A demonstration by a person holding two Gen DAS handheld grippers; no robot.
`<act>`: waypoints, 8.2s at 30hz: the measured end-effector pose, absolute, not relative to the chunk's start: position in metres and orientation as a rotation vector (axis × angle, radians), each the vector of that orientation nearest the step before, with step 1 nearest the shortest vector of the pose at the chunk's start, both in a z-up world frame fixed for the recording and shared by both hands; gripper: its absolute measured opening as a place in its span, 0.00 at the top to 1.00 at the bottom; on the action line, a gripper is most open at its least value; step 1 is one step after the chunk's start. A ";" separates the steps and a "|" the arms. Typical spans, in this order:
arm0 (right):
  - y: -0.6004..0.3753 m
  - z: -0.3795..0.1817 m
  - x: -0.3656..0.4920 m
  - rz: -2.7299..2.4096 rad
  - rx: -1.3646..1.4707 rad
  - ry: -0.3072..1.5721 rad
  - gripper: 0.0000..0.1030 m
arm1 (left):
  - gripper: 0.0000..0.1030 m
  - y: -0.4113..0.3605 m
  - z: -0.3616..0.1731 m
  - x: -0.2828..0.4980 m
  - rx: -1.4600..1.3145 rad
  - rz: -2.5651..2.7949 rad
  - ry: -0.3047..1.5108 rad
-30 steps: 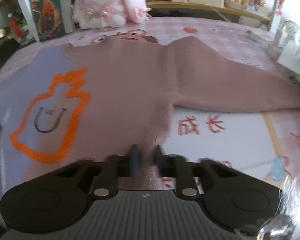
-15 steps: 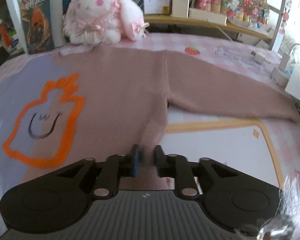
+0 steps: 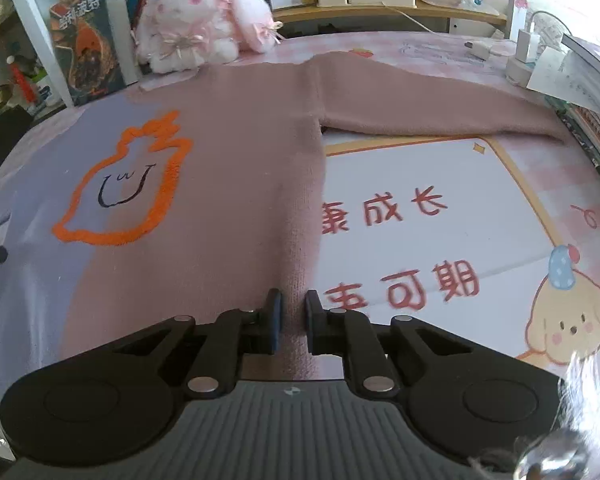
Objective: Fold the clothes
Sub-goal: 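Pinch the lavender hem with the left tool while the right tool pinches the pink hem, then open both tools and release the sweater hem, then move the left tool to the lavender sleeve cuff and close on it, then lift the lavender sleeve with the left tool and lay it across the chest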
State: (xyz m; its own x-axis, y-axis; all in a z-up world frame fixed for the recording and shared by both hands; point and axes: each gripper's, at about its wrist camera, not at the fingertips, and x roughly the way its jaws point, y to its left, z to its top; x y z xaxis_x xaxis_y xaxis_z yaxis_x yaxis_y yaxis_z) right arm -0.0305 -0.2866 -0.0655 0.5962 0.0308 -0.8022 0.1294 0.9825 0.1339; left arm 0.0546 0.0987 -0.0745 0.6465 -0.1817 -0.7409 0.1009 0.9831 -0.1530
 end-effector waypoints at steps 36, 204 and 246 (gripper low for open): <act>-0.263 -0.052 -0.060 -0.168 0.103 0.847 0.41 | 0.47 0.078 -0.044 -0.002 -0.045 -0.196 0.747; -0.291 -0.047 -0.031 0.186 -0.021 0.818 0.05 | 0.97 -0.087 0.030 0.117 -0.163 -0.128 0.460; -0.321 -0.062 -0.021 0.178 0.071 0.906 0.08 | 0.64 -0.074 -0.036 0.050 0.156 -0.030 0.734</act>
State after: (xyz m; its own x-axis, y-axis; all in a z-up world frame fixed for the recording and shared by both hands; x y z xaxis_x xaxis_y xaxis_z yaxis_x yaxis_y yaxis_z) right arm -0.0211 -0.3210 -0.0624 0.6035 0.1832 -0.7760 -0.1234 0.9830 0.1361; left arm 0.0497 -0.0736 -0.0363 0.7425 0.0274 -0.6693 0.0818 0.9880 0.1313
